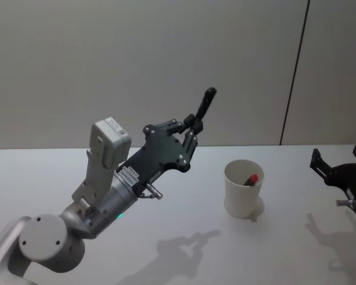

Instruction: Place the pen into the pen holder.

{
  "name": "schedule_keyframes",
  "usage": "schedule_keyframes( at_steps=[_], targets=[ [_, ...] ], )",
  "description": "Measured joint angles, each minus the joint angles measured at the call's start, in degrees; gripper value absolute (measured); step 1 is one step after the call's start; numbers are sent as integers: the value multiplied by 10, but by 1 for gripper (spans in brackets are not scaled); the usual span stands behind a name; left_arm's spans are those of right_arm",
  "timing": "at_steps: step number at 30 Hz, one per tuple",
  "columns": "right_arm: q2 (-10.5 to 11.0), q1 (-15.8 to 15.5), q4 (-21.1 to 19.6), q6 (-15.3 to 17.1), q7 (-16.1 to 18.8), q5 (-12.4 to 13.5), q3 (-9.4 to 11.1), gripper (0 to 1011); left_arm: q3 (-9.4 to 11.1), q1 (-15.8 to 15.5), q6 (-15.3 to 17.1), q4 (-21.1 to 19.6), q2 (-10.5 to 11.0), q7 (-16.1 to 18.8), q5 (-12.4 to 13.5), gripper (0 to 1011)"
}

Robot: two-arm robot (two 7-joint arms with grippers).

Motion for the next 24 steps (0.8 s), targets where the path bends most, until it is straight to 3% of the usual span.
schedule_keyframes(
  at_steps=[4,8,18,24],
  targets=[
    [0,0,0,0,0,0,0,1001,-1,-6,-15,13,1,-33,-12,127],
    [0,0,0,0,0,0,0,1001,-3,-19,-36,37,2,-99,-32,127],
    [1,-1,-1,-1,6,2,0,1001,-3,-46,-53,82,2,-212,-57,129],
    [3,-4,-10,-3,28,9,1,1001,-2,-56,-58,100,1,-255,-64,127]
  ],
)
